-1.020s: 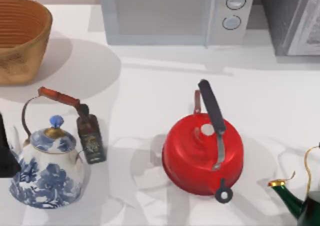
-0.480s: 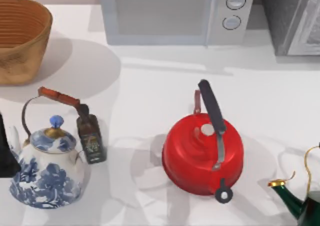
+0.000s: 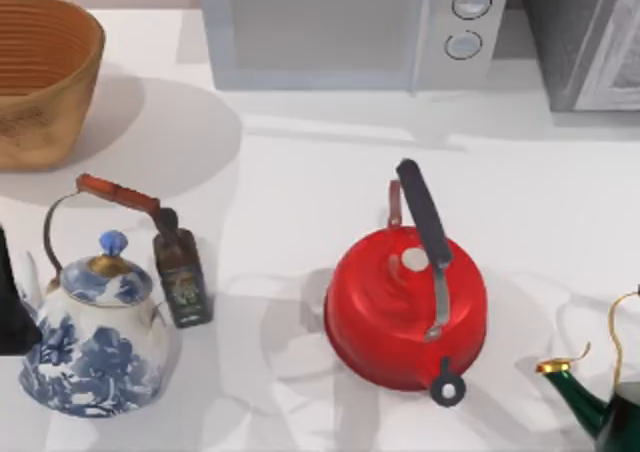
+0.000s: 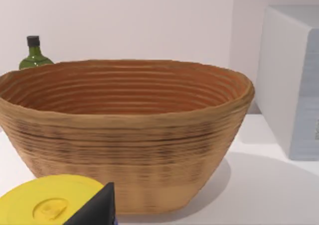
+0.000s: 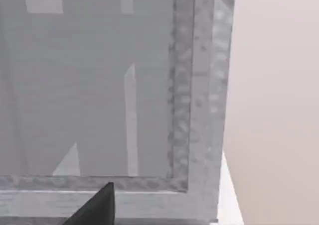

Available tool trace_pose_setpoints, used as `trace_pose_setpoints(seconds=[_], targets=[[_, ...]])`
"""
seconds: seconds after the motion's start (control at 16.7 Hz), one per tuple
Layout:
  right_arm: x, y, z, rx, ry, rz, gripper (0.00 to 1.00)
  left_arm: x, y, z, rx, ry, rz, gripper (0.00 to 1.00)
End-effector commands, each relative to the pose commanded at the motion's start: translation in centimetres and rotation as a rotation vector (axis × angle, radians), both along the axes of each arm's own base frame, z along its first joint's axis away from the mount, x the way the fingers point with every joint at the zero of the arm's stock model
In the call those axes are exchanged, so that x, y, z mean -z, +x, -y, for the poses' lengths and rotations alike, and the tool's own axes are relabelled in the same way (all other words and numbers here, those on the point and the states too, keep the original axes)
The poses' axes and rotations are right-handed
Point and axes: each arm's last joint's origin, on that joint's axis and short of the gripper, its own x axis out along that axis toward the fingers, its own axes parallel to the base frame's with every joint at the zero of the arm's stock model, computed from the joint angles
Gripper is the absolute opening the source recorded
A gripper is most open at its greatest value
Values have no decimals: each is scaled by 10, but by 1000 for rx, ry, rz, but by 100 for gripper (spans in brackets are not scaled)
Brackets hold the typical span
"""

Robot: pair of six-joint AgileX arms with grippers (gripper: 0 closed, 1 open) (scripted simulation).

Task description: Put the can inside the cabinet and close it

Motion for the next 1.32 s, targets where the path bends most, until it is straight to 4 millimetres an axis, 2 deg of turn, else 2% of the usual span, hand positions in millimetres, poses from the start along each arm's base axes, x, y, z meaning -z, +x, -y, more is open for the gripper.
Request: trace_pose_setpoints(seconds=[0.18, 0.3, 0.42, 0.54, 0.66, 0.84, 1.02, 1.32], targets=[[-46, 12, 28, 3, 13, -8, 100, 0, 0, 0, 0, 0, 0, 100], [-86, 17, 41, 5, 33, -19, 100, 0, 0, 0, 0, 0, 0, 100], [-133, 19, 46, 6, 52, -29, 100, 0, 0, 0, 0, 0, 0, 100], [-181, 17, 38, 6, 63, -33, 100, 0, 0, 0, 0, 0, 0, 100], [-227, 10, 23, 5, 61, -31, 100, 0, 0, 0, 0, 0, 0, 100], [-281, -3, -8, 4, 38, -17, 100, 0, 0, 0, 0, 0, 0, 100], [-310, -14, -32, 3, 10, 0, 100, 0, 0, 0, 0, 0, 0, 100], [-315, -16, -36, 2, 6, 2, 100, 0, 0, 0, 0, 0, 0, 100]])
